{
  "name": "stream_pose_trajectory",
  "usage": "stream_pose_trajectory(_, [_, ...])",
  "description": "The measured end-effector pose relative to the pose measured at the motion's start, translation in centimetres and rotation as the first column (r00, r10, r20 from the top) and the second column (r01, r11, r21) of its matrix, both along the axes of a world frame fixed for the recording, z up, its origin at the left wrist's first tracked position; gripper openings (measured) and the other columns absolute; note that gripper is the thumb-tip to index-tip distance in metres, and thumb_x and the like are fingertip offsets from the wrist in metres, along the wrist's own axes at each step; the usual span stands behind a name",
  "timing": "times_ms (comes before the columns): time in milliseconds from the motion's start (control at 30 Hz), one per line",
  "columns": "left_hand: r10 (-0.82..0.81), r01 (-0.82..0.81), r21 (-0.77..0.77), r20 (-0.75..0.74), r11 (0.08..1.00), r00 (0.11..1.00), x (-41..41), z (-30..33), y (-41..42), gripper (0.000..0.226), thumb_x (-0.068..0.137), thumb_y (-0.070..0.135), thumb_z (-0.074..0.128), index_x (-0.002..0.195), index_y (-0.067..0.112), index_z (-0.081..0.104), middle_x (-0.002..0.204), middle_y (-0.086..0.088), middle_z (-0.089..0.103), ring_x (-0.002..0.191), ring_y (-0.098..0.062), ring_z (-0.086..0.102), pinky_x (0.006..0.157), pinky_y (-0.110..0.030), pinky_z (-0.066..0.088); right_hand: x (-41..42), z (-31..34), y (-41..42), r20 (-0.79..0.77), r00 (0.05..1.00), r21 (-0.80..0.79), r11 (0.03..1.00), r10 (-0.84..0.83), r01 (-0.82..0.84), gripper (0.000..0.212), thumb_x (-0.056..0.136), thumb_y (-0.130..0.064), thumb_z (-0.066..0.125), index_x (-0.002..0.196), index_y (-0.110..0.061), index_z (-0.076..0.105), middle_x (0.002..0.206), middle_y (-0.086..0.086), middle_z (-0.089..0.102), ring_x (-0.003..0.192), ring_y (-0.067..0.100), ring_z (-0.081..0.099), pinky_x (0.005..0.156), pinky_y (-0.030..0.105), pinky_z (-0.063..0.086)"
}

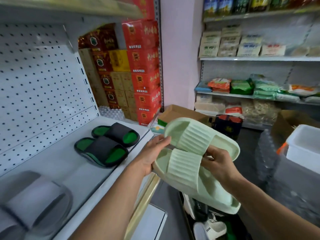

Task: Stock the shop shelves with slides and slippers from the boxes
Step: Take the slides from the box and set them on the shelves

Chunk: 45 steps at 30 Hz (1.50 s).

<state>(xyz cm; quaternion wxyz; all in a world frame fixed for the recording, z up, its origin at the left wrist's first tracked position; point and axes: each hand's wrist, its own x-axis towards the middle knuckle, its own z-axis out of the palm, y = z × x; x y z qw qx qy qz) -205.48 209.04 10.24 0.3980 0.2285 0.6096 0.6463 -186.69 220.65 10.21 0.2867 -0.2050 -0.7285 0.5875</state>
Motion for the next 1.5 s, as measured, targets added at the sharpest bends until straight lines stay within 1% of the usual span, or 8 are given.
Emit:
stream_pose_trajectory(367, [0.087, -0.101, -0.067, -0.188, 0.993, 0.978, 2.0, 2.7, -4.2, 0.035, 0.088, 0.042, 0.066, 0.116, 0.020, 0.066, 0.104, -0.003, 0.075, 0.101, -0.024, 0.071, 0.093, -0.046, 0.054, -0.5, 2.2, 0.5, 0.090, 0.970, 0.360, 0.900, 0.227, -0.244, 0.045, 0.083, 0.016, 0.057, 0.103, -0.020, 0.074, 0.096, -0.005, 0.074, 0.092, 0.014, 0.070, 0.081, 0.042, 0.057])
stream_pose_trajectory(633, [0.316, -0.326, -0.034, -0.174, 0.945, 0.933, 4.4, 4.0, -9.8, 0.023, 0.094, 0.034, 0.058, 0.104, 0.017, 0.071, 0.099, -0.006, 0.076, 0.093, -0.024, 0.072, 0.085, -0.040, 0.056, -3.3, 4.9, -0.6, 0.116, 0.931, 0.462, 0.811, 0.345, -0.358, 0.018, 0.081, -0.001, 0.072, 0.090, -0.017, 0.074, 0.088, -0.005, 0.072, 0.084, 0.023, 0.066, 0.079, 0.038, 0.055])
stream_pose_trajectory(800, [0.567, -0.575, 0.007, -0.179, 0.818, 0.804, 5.3, 5.3, -17.5, 0.025, 0.080, 0.031, 0.072, 0.092, 0.010, 0.072, 0.091, -0.011, 0.076, 0.095, -0.033, 0.070, 0.099, -0.050, 0.050, -7.2, 7.0, -6.2, 0.126, 0.822, 0.557, 0.646, 0.555, -0.522, 0.021, 0.082, 0.000, 0.070, 0.086, -0.020, 0.072, 0.084, -0.010, 0.069, 0.072, 0.015, 0.062, 0.068, 0.022, 0.052])
stream_pose_trajectory(933, [0.694, -0.722, 0.005, -0.279, 0.692, 0.663, 6.6, 6.7, -25.0, 0.015, 0.082, 0.028, 0.072, 0.085, 0.017, 0.064, 0.072, 0.003, 0.073, 0.077, -0.021, 0.067, 0.079, -0.036, 0.055, -10.9, 8.3, -11.9, 0.130, 0.702, 0.666, 0.463, 0.701, -0.585, 0.021, 0.078, 0.007, 0.072, 0.081, -0.014, 0.069, 0.083, -0.002, 0.067, 0.072, 0.014, 0.060, 0.067, 0.027, 0.047])
stream_pose_trajectory(1000, [0.687, -0.732, -0.008, -0.339, 0.681, 0.643, 7.5, 7.2, -28.9, 0.023, 0.084, 0.036, 0.069, 0.098, 0.017, 0.067, 0.086, 0.000, 0.075, 0.084, -0.020, 0.069, 0.076, -0.034, 0.055, -12.1, 9.0, -15.2, 0.136, 0.639, 0.705, 0.379, 0.757, -0.600, 0.035, 0.079, 0.006, 0.072, 0.077, -0.028, 0.064, 0.079, -0.008, 0.060, 0.067, 0.007, 0.052, 0.066, 0.017, 0.041])
stream_pose_trajectory(1100, [0.706, -0.768, -0.005, -0.391, 0.640, 0.591, 8.8, 7.5, -34.9, 0.028, 0.089, 0.036, 0.063, 0.112, 0.021, 0.067, 0.100, -0.001, 0.075, 0.092, -0.019, 0.072, 0.079, -0.039, 0.059, -13.3, 10.0, -20.8, 0.160, 0.540, 0.684, 0.302, 0.826, -0.665, 0.033, 0.082, -0.009, 0.074, 0.085, -0.041, 0.067, 0.088, -0.011, 0.058, 0.072, 0.011, 0.054, 0.067, 0.018, 0.043])
stream_pose_trajectory(1267, [0.806, -0.862, 0.019, -0.367, 0.506, 0.465, 11.2, 7.0, -44.2, 0.023, 0.096, 0.019, 0.056, 0.117, 0.023, 0.063, 0.106, -0.004, 0.072, 0.093, -0.021, 0.069, 0.069, -0.036, 0.059, -15.6, 10.1, -31.3, 0.097, 0.512, 0.565, 0.376, 0.853, -0.734, 0.020, 0.075, 0.001, 0.077, 0.083, -0.017, 0.069, 0.075, 0.004, 0.053, 0.060, 0.006, 0.047, 0.063, 0.014, 0.041])
stream_pose_trajectory(1500, [0.896, -0.939, -0.032, -0.291, 0.341, 0.335, 13.7, 4.6, -55.7, 0.023, 0.095, 0.013, 0.056, 0.118, 0.014, 0.056, 0.106, -0.012, 0.065, 0.081, -0.021, 0.062, 0.057, -0.028, 0.051, -17.9, 9.0, -45.5, 0.400, 0.341, 0.351, 0.202, 0.851, -0.914, 0.018, 0.084, -0.004, 0.067, 0.079, -0.017, 0.056, 0.077, 0.004, 0.068, 0.073, 0.020, 0.063, 0.069, 0.027, 0.047])
